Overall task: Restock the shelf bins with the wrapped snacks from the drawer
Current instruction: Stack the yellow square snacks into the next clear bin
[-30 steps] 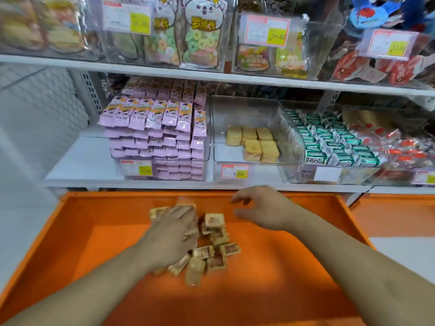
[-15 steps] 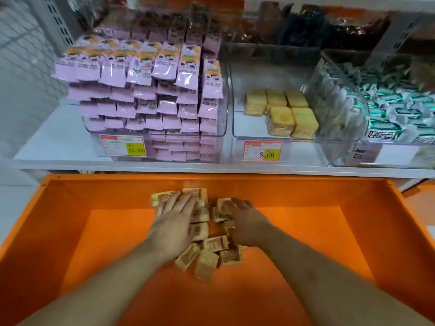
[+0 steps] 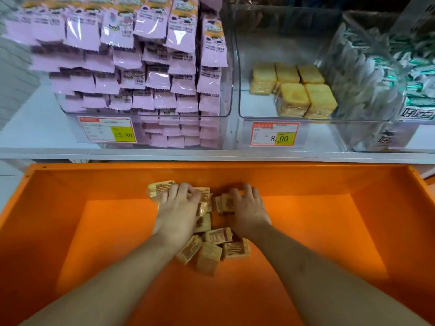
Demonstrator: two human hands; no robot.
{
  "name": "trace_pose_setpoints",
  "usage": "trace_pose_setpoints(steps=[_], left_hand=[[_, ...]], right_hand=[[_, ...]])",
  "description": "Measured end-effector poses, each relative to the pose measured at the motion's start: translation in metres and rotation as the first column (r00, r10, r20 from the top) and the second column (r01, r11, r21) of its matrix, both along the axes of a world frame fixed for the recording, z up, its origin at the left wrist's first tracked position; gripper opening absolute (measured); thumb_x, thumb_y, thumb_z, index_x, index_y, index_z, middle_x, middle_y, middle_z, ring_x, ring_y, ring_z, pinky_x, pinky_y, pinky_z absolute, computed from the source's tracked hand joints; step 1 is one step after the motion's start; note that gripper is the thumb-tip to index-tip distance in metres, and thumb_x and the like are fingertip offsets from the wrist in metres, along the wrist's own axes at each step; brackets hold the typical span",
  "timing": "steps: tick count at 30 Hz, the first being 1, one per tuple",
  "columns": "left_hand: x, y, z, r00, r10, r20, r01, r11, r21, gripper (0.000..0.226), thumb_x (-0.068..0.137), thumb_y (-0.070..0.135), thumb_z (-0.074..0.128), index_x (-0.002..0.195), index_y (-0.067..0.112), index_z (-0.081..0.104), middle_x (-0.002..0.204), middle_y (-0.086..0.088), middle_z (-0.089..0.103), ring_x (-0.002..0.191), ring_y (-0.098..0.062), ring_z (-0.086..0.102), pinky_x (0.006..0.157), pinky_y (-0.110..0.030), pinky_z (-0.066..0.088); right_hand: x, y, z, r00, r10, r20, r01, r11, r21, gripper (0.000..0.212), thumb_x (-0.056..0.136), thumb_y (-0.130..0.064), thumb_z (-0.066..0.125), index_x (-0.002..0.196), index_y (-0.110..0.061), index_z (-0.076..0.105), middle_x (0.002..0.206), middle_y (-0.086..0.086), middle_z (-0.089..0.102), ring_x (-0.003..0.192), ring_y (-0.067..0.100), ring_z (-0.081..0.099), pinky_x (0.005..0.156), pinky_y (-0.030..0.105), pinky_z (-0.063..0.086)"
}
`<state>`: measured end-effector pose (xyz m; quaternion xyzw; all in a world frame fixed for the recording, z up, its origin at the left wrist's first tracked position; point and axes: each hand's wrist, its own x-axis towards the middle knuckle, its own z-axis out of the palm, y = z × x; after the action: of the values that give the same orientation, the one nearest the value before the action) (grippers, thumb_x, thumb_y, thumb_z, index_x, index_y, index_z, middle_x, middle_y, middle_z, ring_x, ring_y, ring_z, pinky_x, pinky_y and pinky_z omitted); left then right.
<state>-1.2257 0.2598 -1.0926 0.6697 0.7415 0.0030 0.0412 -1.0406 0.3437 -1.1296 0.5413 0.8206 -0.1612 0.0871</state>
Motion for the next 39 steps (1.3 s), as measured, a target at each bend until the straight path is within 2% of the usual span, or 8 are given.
trace_pose_setpoints(steps=[4, 12, 19, 22, 27, 31, 35, 39], left_hand=[[0.002, -0.010, 0.011, 0.996, 0.023, 0.089, -0.017, 0.998, -0.066, 0.059, 0.094, 0.029, 0.072, 0.146, 0.021, 0.047, 0.150, -0.003, 0.045, 0.143, -0.027, 0.036, 0.120, -0.041, 0.036], [0.005, -0.032, 0.064, 0.896, -0.003, 0.443, 0.005, 1.000, -0.004, 0.057, 0.083, -0.005, 0.069, 0.124, 0.034, 0.064, 0.156, 0.016, 0.034, 0.141, -0.015, 0.044, 0.109, -0.024, 0.044], [0.025, -0.049, 0.151, 0.742, -0.009, 0.670, -0.028, 0.999, 0.044, 0.059, 0.074, -0.010, 0.080, 0.112, 0.034, 0.076, 0.145, 0.015, 0.044, 0.118, 0.013, 0.048, 0.084, 0.009, 0.029], [0.042, -0.063, 0.192, 0.584, -0.066, 0.809, -0.048, 0.992, 0.115, 0.058, 0.068, -0.015, 0.080, 0.103, 0.032, 0.075, 0.138, 0.010, 0.050, 0.110, 0.024, 0.051, 0.084, 0.000, 0.041], [0.061, -0.081, 0.238, 0.311, -0.007, 0.950, -0.130, 0.990, 0.050, 0.055, 0.058, 0.024, 0.080, 0.109, 0.039, 0.071, 0.119, 0.010, 0.070, 0.107, -0.013, 0.070, 0.095, -0.052, 0.058], [0.065, -0.084, 0.258, 0.220, -0.007, 0.975, -0.218, 0.974, 0.056, 0.021, 0.082, 0.036, 0.087, 0.096, 0.031, 0.072, 0.093, 0.002, 0.072, 0.084, -0.021, 0.065, 0.071, -0.022, 0.049], [0.061, -0.078, 0.266, 0.128, 0.039, 0.991, -0.289, 0.957, 0.000, 0.026, 0.090, 0.019, 0.080, 0.107, 0.036, 0.072, 0.108, 0.009, 0.076, 0.090, -0.022, 0.075, 0.078, -0.030, 0.052], [0.056, -0.061, 0.259, -0.096, 0.127, 0.987, -0.369, 0.917, -0.153, 0.051, 0.082, 0.009, 0.086, 0.125, 0.025, 0.064, 0.115, -0.001, 0.077, 0.101, -0.021, 0.076, 0.090, -0.038, 0.057]], right_hand=[[-0.001, -0.002, 0.009, 1.000, 0.012, -0.018, -0.014, 0.998, -0.065, 0.071, 0.083, -0.022, 0.079, 0.139, -0.028, 0.036, 0.142, 0.003, 0.053, 0.133, 0.031, 0.044, 0.106, 0.044, 0.045], [0.023, -0.003, 0.082, 0.970, -0.036, -0.238, -0.026, 0.967, -0.252, 0.044, 0.090, -0.034, 0.073, 0.127, -0.023, 0.052, 0.108, -0.006, 0.067, 0.097, 0.019, 0.064, 0.068, 0.035, 0.047], [0.059, -0.010, 0.178, 0.795, -0.418, -0.440, 0.076, 0.788, -0.612, 0.014, 0.105, -0.028, 0.062, 0.107, -0.016, 0.071, 0.091, 0.004, 0.069, 0.078, 0.023, 0.064, 0.078, 0.046, 0.059], [0.071, -0.030, 0.220, 0.659, -0.529, -0.535, 0.029, 0.728, -0.685, 0.020, 0.103, -0.016, 0.055, 0.101, -0.008, 0.073, 0.092, 0.012, 0.073, 0.081, 0.027, 0.069, 0.073, 0.049, 0.060], [0.079, -0.062, 0.279, 0.470, -0.657, -0.590, -0.094, 0.627, -0.773, 0.043, 0.109, -0.033, 0.041, 0.126, -0.007, 0.070, 0.113, 0.034, 0.071, 0.089, 0.043, 0.070, 0.065, 0.039, 0.055], [0.076, -0.074, 0.297, 0.339, -0.726, -0.598, -0.181, 0.574, -0.799, 0.046, 0.104, -0.041, 0.048, 0.132, -0.013, 0.069, 0.111, 0.023, 0.073, 0.094, 0.039, 0.068, 0.071, 0.038, 0.055], [0.061, -0.067, 0.299, 0.244, -0.683, -0.688, -0.173, 0.668, -0.724, 0.036, 0.099, -0.008, 0.055, 0.133, -0.007, 0.066, 0.106, 0.016, 0.074, 0.084, 0.027, 0.071, 0.073, 0.039, 0.061], [0.053, -0.050, 0.300, 0.195, -0.680, -0.707, -0.133, 0.696, -0.706, 0.032, 0.099, -0.008, 0.058, 0.130, -0.009, 0.068, 0.118, 0.020, 0.074, 0.097, 0.034, 0.071, 0.087, 0.048, 0.062]])
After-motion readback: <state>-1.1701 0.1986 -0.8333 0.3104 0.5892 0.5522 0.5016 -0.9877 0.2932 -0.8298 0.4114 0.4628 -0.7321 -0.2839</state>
